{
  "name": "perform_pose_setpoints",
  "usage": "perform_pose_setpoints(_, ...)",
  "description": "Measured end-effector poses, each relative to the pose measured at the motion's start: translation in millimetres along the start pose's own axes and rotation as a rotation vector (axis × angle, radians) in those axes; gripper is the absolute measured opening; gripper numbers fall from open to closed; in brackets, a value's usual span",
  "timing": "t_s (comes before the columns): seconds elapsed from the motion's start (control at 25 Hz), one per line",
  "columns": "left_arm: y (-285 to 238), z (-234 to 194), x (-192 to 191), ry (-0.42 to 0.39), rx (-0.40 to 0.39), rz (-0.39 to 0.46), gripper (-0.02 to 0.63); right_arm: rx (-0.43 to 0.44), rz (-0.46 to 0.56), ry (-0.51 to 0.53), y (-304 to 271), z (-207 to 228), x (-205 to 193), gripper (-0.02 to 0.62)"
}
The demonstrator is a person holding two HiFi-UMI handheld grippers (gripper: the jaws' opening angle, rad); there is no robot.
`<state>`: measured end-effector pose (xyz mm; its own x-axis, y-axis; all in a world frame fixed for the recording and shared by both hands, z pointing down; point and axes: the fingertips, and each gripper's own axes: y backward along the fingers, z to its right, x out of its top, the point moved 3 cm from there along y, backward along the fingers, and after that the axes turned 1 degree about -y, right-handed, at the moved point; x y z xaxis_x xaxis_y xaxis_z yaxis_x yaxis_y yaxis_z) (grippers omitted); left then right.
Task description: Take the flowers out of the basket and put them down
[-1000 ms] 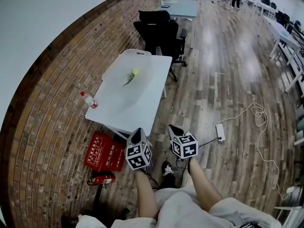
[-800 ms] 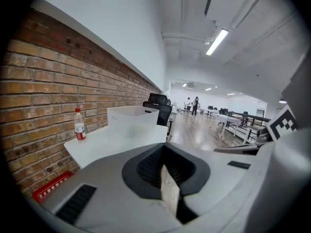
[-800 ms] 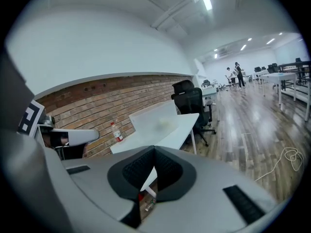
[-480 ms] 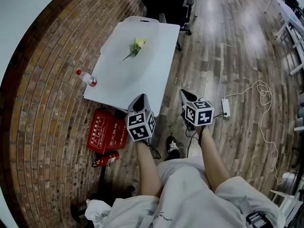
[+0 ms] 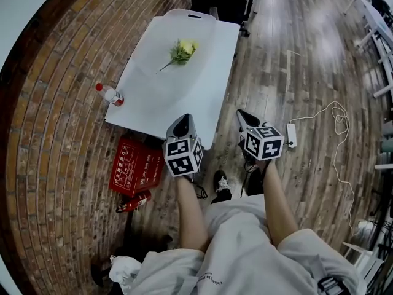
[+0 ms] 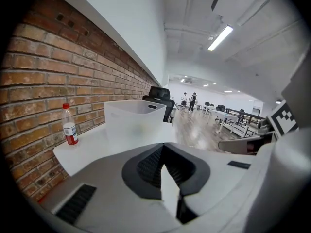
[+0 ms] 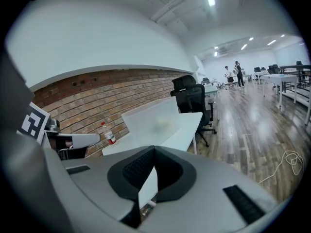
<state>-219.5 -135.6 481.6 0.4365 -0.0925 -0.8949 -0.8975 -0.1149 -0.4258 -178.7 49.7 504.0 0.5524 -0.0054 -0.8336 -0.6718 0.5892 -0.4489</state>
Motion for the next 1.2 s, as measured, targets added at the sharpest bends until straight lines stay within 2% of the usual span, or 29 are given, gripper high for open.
perform_pose_setpoints(0.16,-8,-1,4,-0.023,-0.009,-0.003,0.025,0.011,-0.001,0.000,-10,-2,3,0.008)
perform_pose_setpoints(0.36,-18,-1,16,-0.042,0.026,0.013,0.025,0.059,0.004,0.040,-24,6,16,0.008)
perform_pose_setpoints(0.56,-35,-16,46,-0.099,0.093,0.059,0.025,0.112,0.037,0.141,-54,11,45,0.008)
perform_pose_setpoints(0.72,-37,-24,63,-0.085,0.146,0.083,0.025,0.193,0.053,0.092,-76,10,66,0.008)
perform_pose_setpoints(1.2,-66,-18,61,-0.062,0.218,0.056,0.025,0.270,0.010,0.124,-122,12,94,0.008)
